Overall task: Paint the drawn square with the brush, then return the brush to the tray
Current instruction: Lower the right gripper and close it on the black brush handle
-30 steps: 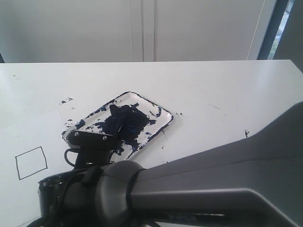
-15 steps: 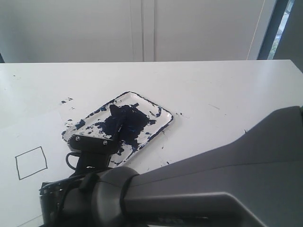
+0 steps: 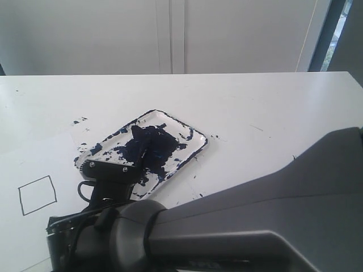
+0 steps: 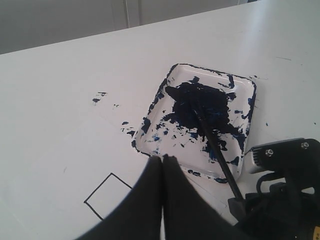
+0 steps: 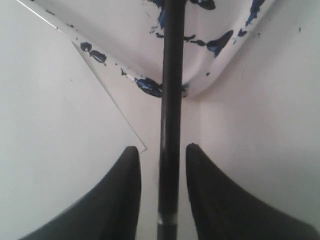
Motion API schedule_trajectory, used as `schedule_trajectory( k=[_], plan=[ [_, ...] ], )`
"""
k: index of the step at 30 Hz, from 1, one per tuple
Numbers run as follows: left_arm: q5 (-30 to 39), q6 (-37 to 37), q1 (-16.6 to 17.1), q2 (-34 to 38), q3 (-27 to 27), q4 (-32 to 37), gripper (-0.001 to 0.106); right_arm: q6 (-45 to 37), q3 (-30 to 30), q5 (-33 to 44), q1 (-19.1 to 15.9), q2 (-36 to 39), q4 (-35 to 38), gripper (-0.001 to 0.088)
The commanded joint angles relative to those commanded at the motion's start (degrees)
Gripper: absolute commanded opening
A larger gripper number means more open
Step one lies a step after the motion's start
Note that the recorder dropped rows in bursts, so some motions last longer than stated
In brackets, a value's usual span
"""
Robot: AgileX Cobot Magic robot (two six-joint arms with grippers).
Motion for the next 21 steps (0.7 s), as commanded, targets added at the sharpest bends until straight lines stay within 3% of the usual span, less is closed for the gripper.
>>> schedule_trajectory(
  k=[21],
  plan=[
    [0.00,0.00,0.00,0.00,0.00,0.00,0.000,1.32,0.00,0.41,0.00,0.65,-1.27,0.0291]
  ],
)
